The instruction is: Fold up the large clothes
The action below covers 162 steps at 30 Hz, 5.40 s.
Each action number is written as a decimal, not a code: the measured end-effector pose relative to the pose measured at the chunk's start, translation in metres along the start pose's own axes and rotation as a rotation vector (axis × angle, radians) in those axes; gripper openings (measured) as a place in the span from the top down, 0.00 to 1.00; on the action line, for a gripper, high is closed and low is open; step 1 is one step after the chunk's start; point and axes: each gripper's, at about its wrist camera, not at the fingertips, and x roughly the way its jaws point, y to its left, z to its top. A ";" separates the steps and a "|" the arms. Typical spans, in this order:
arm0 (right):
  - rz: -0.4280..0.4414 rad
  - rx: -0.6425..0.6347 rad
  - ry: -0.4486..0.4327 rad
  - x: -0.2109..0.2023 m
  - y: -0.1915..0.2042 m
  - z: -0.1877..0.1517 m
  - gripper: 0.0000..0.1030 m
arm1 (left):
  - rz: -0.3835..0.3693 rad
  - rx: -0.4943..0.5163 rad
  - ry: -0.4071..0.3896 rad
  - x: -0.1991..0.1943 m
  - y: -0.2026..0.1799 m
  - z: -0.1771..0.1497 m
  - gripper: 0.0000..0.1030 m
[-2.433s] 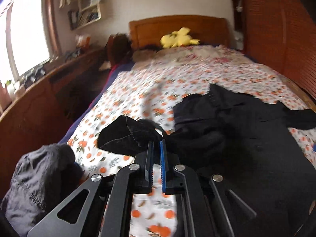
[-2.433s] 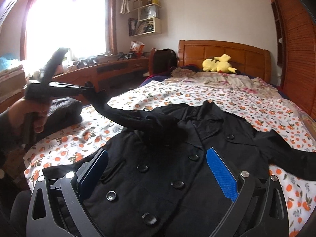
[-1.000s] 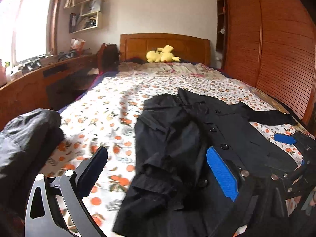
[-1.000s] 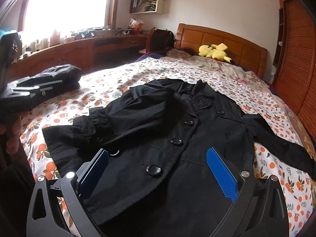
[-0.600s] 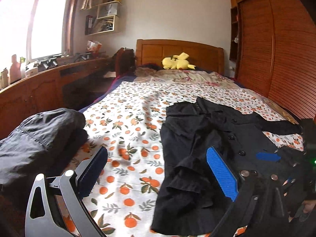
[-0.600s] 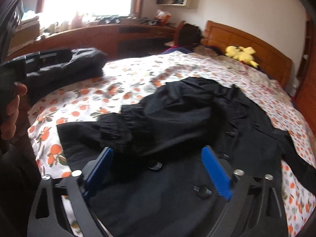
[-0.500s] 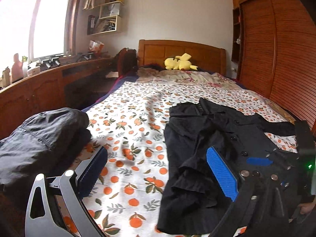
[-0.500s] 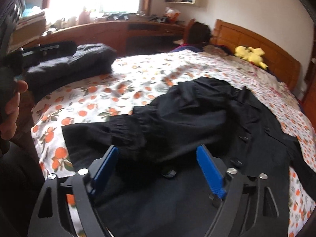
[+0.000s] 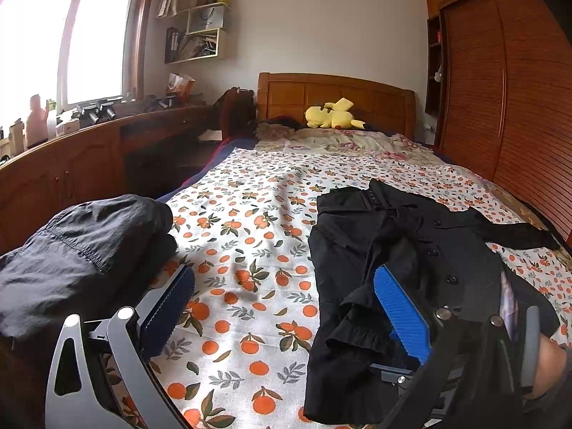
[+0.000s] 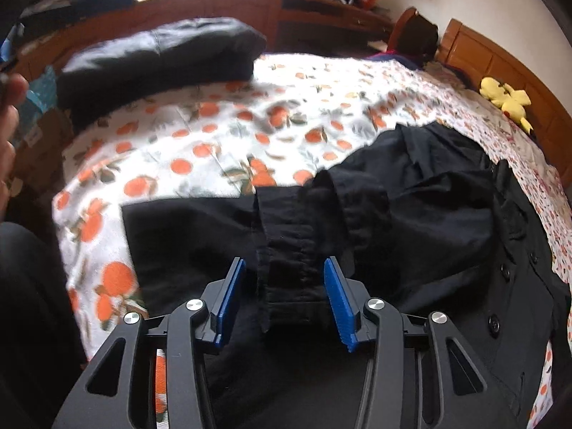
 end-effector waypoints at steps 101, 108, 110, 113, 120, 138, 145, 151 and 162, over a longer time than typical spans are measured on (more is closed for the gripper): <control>-0.227 0.217 -0.258 -0.212 -0.067 -0.103 0.98 | -0.188 0.111 0.037 0.037 -0.108 -0.008 0.02; -0.271 0.320 -0.187 -0.182 -0.111 -0.133 0.98 | -0.189 0.118 0.040 0.036 -0.110 -0.008 0.02; -0.285 0.355 -0.168 -0.173 -0.126 -0.143 0.98 | -0.189 0.126 0.042 0.037 -0.113 -0.008 0.02; -0.309 0.407 -0.148 -0.163 -0.148 -0.155 0.97 | -0.188 0.138 0.047 0.038 -0.119 -0.011 0.02; -0.362 0.494 -0.142 -0.153 -0.186 -0.173 0.87 | -0.186 0.163 0.060 0.044 -0.130 -0.017 0.02; -0.453 0.557 -0.358 -0.231 -0.170 -0.184 0.07 | -0.189 0.223 0.088 0.056 -0.159 -0.033 0.02; -0.444 0.563 -0.411 -0.252 -0.169 -0.192 0.07 | -0.203 0.226 0.094 0.062 -0.175 -0.039 0.02; -0.446 0.552 -0.413 -0.256 -0.180 -0.205 0.17 | -0.227 0.214 0.107 0.066 -0.193 -0.040 0.02; -0.455 0.570 -0.362 -0.249 -0.215 -0.225 0.79 | -0.239 0.211 0.106 0.076 -0.222 -0.033 0.02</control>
